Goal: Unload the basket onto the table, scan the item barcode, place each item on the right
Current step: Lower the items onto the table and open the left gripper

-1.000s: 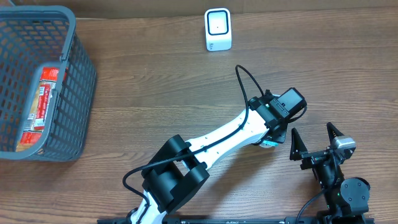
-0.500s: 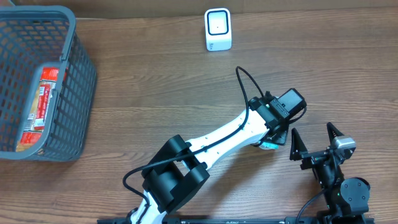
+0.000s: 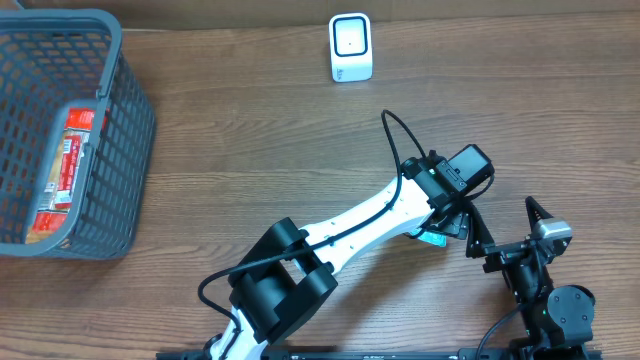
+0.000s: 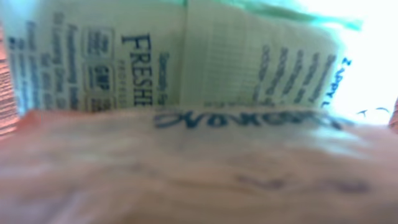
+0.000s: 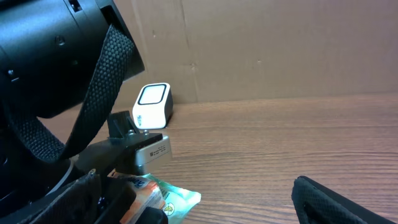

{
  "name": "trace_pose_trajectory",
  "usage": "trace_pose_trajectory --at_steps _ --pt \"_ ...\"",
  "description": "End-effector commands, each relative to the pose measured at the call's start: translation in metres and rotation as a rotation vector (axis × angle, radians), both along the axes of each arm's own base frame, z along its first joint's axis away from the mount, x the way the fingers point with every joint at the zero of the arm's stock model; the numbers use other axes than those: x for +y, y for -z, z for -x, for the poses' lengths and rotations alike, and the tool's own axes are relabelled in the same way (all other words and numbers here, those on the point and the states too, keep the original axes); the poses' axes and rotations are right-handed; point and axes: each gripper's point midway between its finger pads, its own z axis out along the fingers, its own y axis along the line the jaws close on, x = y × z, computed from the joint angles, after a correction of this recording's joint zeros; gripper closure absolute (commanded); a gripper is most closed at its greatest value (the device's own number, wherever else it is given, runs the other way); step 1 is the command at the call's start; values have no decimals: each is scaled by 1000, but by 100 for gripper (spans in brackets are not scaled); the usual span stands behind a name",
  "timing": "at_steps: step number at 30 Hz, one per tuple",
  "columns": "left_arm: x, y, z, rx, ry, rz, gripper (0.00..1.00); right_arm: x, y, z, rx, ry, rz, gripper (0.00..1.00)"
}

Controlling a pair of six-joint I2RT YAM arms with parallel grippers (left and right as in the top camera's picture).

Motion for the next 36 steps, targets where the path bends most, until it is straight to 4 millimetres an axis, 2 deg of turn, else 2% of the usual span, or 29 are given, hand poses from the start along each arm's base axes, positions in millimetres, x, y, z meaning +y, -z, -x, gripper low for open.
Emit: trace_pose_trajectory --at_steps 1,4,8,16,19,29,36 --pt "-13 -18 -6 -39 38 40 14 -1 2 0 -1 5 -2 0" --pt "-14 -22 -10 -63 50 38 20 -1 2 0 -2 5 -3 0" --pt "-9 -22 -14 -77 46 20 20 -1 2 0 -2 5 -3 0" --pt "-13 -41 -20 -114 85 32 21 -1 2 0 -1 5 -2 0" --pt "-14 -44 -21 -123 103 33 30 -1 2 0 -1 5 -2 0" --pt "-5 -45 -20 -129 134 -6 44 -1 2 0 -1 5 -2 0" --pt "12 -83 -36 -197 80 33 47 -1 2 0 -2 5 -3 0"
